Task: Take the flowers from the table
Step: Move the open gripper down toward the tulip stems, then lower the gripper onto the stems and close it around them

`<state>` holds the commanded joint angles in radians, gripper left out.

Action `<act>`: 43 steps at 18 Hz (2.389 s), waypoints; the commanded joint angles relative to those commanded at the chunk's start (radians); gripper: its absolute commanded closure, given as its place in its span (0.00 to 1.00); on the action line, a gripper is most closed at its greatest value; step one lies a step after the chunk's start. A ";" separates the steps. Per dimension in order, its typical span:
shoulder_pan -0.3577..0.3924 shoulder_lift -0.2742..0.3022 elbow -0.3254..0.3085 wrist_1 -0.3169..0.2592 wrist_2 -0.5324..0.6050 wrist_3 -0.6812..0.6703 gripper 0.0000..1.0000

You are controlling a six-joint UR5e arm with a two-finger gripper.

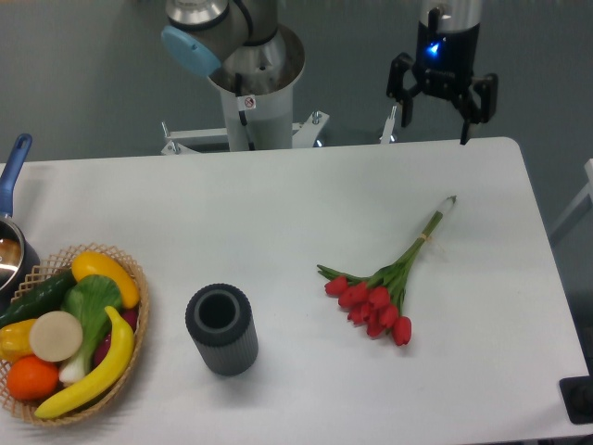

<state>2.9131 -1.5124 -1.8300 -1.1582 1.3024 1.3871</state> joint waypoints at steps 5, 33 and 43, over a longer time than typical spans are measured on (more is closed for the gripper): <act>-0.029 -0.075 0.009 0.063 0.001 -0.126 0.00; -0.143 -0.509 0.156 0.080 0.124 -0.082 0.00; -0.172 -0.551 0.107 0.162 0.139 -0.083 0.00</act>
<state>2.7412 -2.0631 -1.7227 -0.9957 1.4419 1.3039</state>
